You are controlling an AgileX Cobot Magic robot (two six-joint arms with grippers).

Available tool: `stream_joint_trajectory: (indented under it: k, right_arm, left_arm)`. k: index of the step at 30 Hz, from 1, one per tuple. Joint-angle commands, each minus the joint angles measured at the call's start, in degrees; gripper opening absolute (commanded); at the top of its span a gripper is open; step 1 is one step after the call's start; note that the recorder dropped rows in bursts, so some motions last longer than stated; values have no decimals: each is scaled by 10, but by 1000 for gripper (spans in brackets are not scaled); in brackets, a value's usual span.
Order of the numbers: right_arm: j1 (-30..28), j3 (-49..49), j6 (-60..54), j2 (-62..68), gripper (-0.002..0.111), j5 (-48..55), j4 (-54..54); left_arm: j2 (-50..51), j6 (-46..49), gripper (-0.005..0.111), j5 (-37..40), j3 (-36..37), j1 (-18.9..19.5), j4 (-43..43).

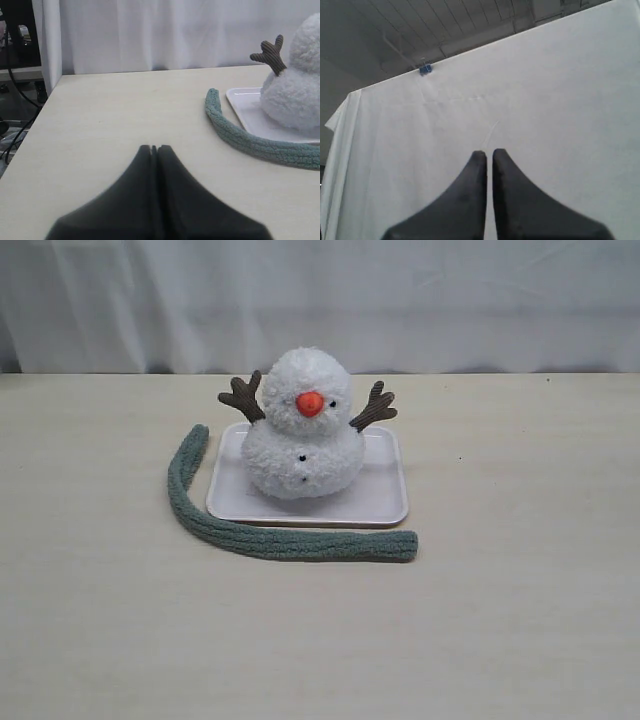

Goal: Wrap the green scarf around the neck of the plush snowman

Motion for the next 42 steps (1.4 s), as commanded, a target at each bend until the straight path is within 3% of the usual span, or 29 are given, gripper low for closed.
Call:
stream_joint_trajectory:
  k: [1, 3, 4, 7, 10, 13, 15, 20, 23, 27, 31, 35, 42]
  right_arm:
    - [1, -103, 31, -2, 11, 205, -21]
    - [1, -164, 31, 25, 29, 286, -55]
    - [1, -218, 31, 52, 43, 375, -57]
    - [1, -331, -16, 158, 66, 559, -63]
    - [1, -405, -126, 254, 66, 666, 5]
    - [1, -456, -331, 359, 66, 726, 216]
    - [1, -465, -442, 424, 66, 744, 325]
    - [1, -463, -604, 544, 65, 763, 471]
    - [38, -465, -699, 608, 65, 773, 539]
    - [151, -498, -679, 681, 64, 720, 493]
    - [259, -540, -526, 758, 64, 640, 335]
    - [319, -606, -419, 844, 64, 662, 217]
    - [375, -731, -436, 1000, 64, 720, 183]
  left_arm:
    - [-2, -1, 0, -4, 2, -1, -1]
    - [-2, -1, 0, -4, 2, -1, -1]
    - [-2, -1, 0, -4, 2, -1, -1]
    - [-2, -1, 0, -4, 2, -1, -1]
    - [-2, -1, 0, -4, 2, -1, -1]
    - [-2, -1, 0, -4, 2, -1, -1]
    - [-2, -1, 0, -4, 2, -1, -1]
    - [-2, -1, 0, -4, 2, -1, -1]
    - [-2, -1, 0, -4, 2, -1, -1]
    - [-2, -1, 0, -4, 2, -1, -1]
    - [-2, -1, 0, -4, 2, -1, -1]
    - [-2, -1, 0, -4, 2, -1, -1]
    - [-2, -1, 0, -4, 2, -1, -1]
